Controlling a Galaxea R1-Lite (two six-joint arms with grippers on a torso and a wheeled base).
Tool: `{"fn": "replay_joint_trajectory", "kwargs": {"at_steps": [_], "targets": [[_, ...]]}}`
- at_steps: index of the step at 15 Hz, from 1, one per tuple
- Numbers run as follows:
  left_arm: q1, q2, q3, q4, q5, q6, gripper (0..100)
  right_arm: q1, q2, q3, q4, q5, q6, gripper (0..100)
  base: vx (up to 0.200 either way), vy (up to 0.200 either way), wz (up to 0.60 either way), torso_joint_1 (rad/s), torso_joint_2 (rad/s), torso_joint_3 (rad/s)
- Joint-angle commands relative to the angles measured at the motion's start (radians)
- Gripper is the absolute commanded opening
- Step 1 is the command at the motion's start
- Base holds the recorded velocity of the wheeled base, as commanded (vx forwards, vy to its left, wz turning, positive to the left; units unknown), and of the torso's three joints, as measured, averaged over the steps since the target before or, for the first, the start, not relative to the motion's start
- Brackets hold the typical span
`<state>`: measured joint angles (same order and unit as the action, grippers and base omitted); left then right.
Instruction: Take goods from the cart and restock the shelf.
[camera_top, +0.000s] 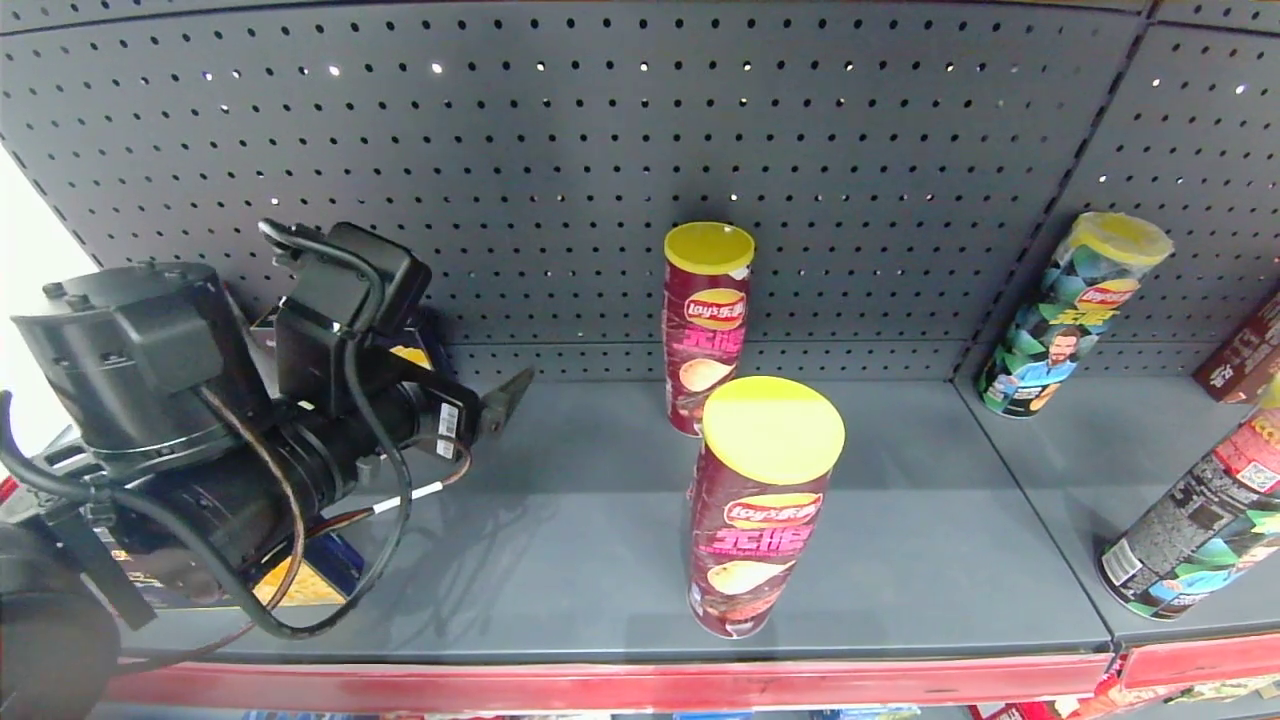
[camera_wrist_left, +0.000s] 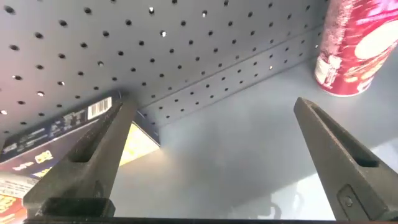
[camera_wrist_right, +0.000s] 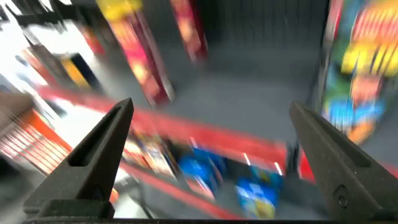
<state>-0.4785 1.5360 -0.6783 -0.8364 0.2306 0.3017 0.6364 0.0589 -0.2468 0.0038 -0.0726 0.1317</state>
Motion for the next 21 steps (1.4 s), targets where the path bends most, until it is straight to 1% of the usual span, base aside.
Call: {"fn": "replay_joint_trajectory", "kwargs": {"at_steps": [1, 2, 3, 4, 5, 6, 8, 10, 11, 14, 15, 16, 19, 21], "targets": [[-0.002, -0.013, 0.005, -0.004, -0.001, -0.001, 100, 0.034, 0.163, -0.138, 0.025, 0.077, 0.002, 100, 0.0, 0.0, 0.0, 0.0, 0.0, 0.0], [-0.005, -0.013, 0.011, -0.006, -0.001, -0.001, 100, 0.042, 0.22, -0.146, 0.021, 0.12, -0.006, 100, 0.0, 0.0, 0.0, 0.0, 0.0, 0.0], [-0.005, -0.014, 0.025, -0.01, -0.002, 0.0, 100, 0.045, 0.297, -0.175, 0.027, 0.197, -0.027, 100, 0.0, 0.0, 0.0, 0.0, 0.0, 0.0], [-0.005, -0.013, 0.037, -0.029, -0.004, -0.001, 100, 0.045, 0.346, -0.201, 0.038, 0.231, -0.041, 100, 0.0, 0.0, 0.0, 0.0, 0.0, 0.0], [-0.005, -0.011, 0.052, -0.056, -0.005, 0.0, 100, 0.054, 0.444, -0.238, 0.045, 0.278, -0.049, 100, 0.0, 0.0, 0.0, 0.0, 0.0, 0.0], [-0.002, -0.013, 0.062, -0.059, -0.005, 0.0, 100, 0.069, 0.513, -0.258, 0.047, 0.31, -0.057, 100, 0.0, 0.0, 0.0, 0.0, 0.0, 0.0], [0.005, -0.03, 0.074, -0.059, -0.005, 0.0, 100, 0.098, 0.634, -0.267, 0.039, 0.321, -0.095, 100, 0.0, 0.0, 0.0, 0.0, 0.0, 0.0], [0.005, -0.046, 0.1, -0.061, -0.007, 0.002, 100, 0.137, 0.746, -0.262, -0.004, 0.309, -0.112, 100, 0.0, 0.0, 0.0, 0.0, 0.0, 0.0], [0.005, -0.048, 0.102, -0.061, -0.007, 0.004, 100, 0.135, 0.769, -0.262, -0.016, 0.306, -0.112, 100, 0.0, 0.0, 0.0, 0.0, 0.0, 0.0], [0.0, -0.05, 0.095, -0.067, -0.007, 0.008, 100, 0.134, 0.92, -0.289, -0.074, 0.209, -0.11, 100, 0.0, 0.0, 0.0, 0.0, 0.0, 0.0], [0.0, -0.05, 0.097, -0.067, -0.007, 0.01, 100, 0.134, 0.932, -0.292, -0.077, 0.198, -0.11, 100, 0.0, 0.0, 0.0, 0.0, 0.0, 0.0], [-0.003, -0.059, 0.102, -0.067, -0.007, 0.011, 100, 0.134, 0.996, -0.332, -0.079, 0.146, -0.107, 100, 0.0, 0.0, 0.0, 0.0, 0.0, 0.0], [0.003, -0.066, 0.102, -0.067, -0.007, 0.011, 100, 0.108, 1.107, -0.402, -0.081, 0.102, -0.104, 100, 0.0, 0.0, 0.0, 0.0, 0.0, 0.0], [0.001, -0.066, 0.095, -0.066, -0.007, 0.011, 100, 0.085, 1.174, -0.468, -0.081, 0.097, -0.104, 100, 0.0, 0.0, 0.0, 0.0, 0.0, 0.0]]}}
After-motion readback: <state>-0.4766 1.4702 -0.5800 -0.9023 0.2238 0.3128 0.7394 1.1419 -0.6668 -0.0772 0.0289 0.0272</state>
